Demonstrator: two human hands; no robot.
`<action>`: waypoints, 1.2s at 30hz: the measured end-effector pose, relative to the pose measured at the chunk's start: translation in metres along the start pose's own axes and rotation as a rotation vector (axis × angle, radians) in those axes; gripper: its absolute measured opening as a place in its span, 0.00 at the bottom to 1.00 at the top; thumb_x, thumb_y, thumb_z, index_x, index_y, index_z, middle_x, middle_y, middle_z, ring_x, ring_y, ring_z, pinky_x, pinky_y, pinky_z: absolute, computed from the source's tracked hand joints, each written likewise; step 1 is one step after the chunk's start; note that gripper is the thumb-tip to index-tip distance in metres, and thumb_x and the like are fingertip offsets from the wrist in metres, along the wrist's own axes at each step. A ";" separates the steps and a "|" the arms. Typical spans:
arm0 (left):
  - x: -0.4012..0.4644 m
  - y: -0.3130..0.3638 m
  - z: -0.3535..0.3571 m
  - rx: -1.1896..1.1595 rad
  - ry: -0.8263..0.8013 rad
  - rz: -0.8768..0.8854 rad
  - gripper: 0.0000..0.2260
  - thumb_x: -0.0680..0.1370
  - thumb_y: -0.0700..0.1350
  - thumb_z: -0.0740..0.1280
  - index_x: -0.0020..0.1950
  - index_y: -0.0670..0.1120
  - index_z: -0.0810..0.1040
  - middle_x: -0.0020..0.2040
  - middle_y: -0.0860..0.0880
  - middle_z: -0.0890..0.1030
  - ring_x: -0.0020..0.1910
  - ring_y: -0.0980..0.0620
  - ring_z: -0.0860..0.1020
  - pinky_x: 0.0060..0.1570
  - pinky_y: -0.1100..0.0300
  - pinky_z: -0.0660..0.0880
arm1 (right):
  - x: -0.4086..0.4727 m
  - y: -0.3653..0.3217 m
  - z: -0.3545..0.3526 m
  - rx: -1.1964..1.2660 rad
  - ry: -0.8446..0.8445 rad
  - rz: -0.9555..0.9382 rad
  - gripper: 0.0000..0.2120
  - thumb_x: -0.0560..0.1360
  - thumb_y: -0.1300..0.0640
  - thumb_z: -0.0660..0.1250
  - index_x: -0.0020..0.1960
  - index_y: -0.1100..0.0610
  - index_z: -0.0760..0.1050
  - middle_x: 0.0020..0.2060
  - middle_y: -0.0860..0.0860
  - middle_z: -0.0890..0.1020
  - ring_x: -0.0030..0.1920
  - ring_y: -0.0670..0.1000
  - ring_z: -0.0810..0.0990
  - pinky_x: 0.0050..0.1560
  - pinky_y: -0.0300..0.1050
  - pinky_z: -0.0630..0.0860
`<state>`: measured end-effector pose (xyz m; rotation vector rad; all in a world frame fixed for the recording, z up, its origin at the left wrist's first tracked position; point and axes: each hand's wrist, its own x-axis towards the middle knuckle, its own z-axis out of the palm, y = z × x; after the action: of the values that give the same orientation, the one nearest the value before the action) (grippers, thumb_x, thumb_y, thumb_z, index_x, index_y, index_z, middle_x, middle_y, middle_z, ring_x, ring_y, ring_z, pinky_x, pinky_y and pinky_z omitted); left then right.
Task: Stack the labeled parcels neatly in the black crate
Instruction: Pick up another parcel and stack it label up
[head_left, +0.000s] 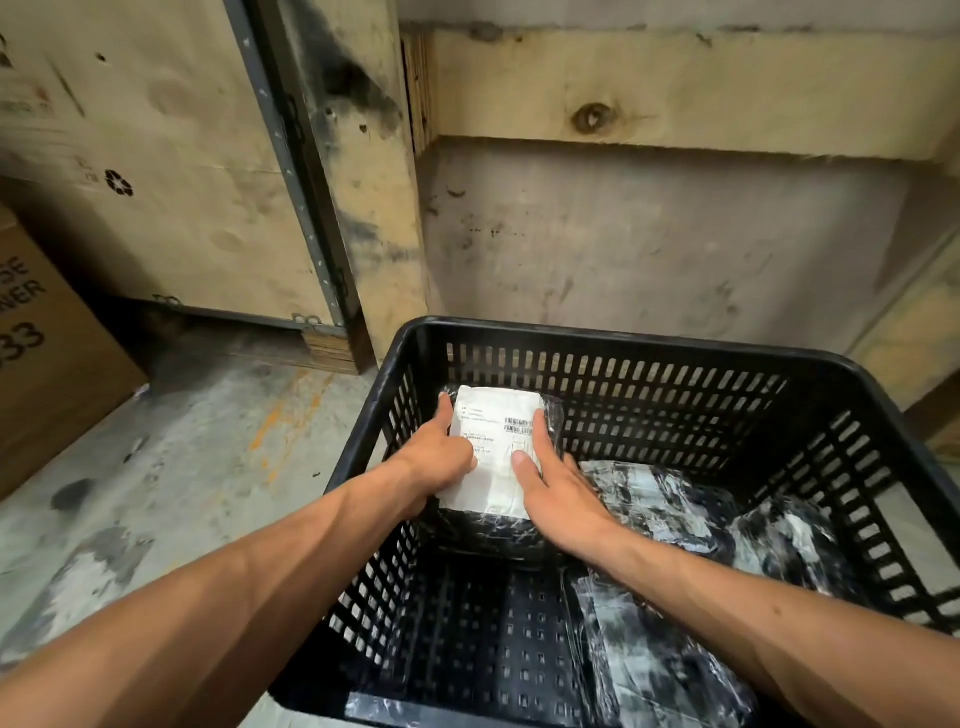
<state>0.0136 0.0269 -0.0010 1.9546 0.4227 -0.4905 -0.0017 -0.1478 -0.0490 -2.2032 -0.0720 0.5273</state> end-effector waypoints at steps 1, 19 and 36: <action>0.000 -0.001 0.000 -0.026 0.008 -0.002 0.42 0.79 0.33 0.62 0.82 0.59 0.42 0.64 0.48 0.81 0.48 0.51 0.82 0.36 0.63 0.79 | 0.000 0.000 0.000 -0.005 -0.011 0.001 0.28 0.85 0.38 0.46 0.76 0.26 0.30 0.84 0.49 0.47 0.83 0.53 0.41 0.77 0.51 0.54; -0.006 -0.003 -0.001 -0.057 0.078 -0.005 0.39 0.81 0.33 0.63 0.82 0.58 0.47 0.64 0.48 0.82 0.50 0.50 0.84 0.39 0.61 0.81 | 0.000 -0.002 -0.004 -0.006 -0.096 -0.020 0.30 0.85 0.38 0.45 0.76 0.29 0.26 0.84 0.53 0.43 0.83 0.52 0.46 0.77 0.53 0.55; -0.048 0.012 0.021 0.587 0.325 0.436 0.27 0.80 0.55 0.68 0.76 0.46 0.69 0.68 0.42 0.76 0.65 0.43 0.76 0.65 0.47 0.73 | -0.032 0.024 -0.098 -0.240 0.026 -0.026 0.34 0.82 0.34 0.58 0.83 0.41 0.50 0.82 0.54 0.61 0.79 0.57 0.65 0.77 0.57 0.60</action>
<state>-0.0248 -0.0008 0.0247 2.6201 0.0348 -0.0008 0.0046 -0.2426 -0.0023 -2.4389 -0.1571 0.4963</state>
